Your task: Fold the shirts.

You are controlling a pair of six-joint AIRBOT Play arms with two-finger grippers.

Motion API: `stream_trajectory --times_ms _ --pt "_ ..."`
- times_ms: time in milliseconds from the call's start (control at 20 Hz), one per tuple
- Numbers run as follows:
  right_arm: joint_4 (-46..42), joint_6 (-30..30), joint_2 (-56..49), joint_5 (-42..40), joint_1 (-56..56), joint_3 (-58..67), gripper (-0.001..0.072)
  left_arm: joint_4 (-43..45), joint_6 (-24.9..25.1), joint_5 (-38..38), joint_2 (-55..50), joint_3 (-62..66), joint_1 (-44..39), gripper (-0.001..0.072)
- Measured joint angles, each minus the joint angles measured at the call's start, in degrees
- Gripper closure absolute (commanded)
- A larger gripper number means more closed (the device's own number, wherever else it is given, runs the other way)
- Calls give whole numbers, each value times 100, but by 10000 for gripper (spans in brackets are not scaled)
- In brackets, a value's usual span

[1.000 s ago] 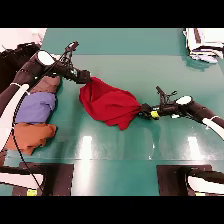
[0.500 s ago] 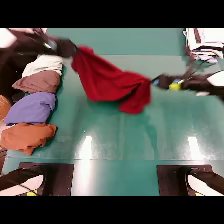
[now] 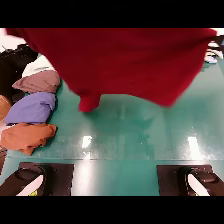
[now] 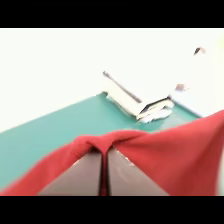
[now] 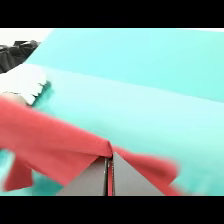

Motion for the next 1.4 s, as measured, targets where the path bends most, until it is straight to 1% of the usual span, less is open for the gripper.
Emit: stream_trajectory --times_ms 150,250,350,450,600,750,800,850,900,950,1000,1100,1250,1400 --pt "-240 328 -142 608 48 286 700 -52 -24 -267 -59 15 -2 684" --pt "-535 627 -437 1023 238 369 700 0 -83 -599 -254 -175 -2 684" --pt "-1010 907 -839 1370 525 415 700 131 -146 -881 -533 -575 0 684" --pt "-1408 1095 -1388 1604 802 435 700 225 -203 -981 -911 -1141 0 683" --pt "-1705 1191 -2295 1707 1029 452 699 319 -208 -807 -1620 -1961 0 683" --pt "-1853 1191 -3161 1486 1071 461 698 514 -162 -284 -2396 -2382 4 680" --pt "-1864 1189 -3416 1355 1060 461 698 595 -164 -46 -2614 -2459 2 546" --pt "-1849 1185 -3620 1228 1023 463 697 660 -184 140 -2780 -2511 2 259" --pt "-1799 1176 -3812 1071 960 463 682 708 -214 372 -2909 -2544 2 164" --pt "-1665 1169 -3980 944 885 463 519 748 -243 542 -2994 -2559 4 166" --pt "-1469 1128 -4103 826 800 463 440 804 -258 634 -3067 -2546 7 166" --pt "-981 964 -4273 702 566 463 440 857 -321 562 -3128 -2422 98 166" --pt "-378 564 -4210 887 144 455 440 955 -409 -133 -2983 -2391 470 167" --pt "-96 275 -3716 1137 -264 127 439 1008 -498 -726 -2433 -3091 796 167"
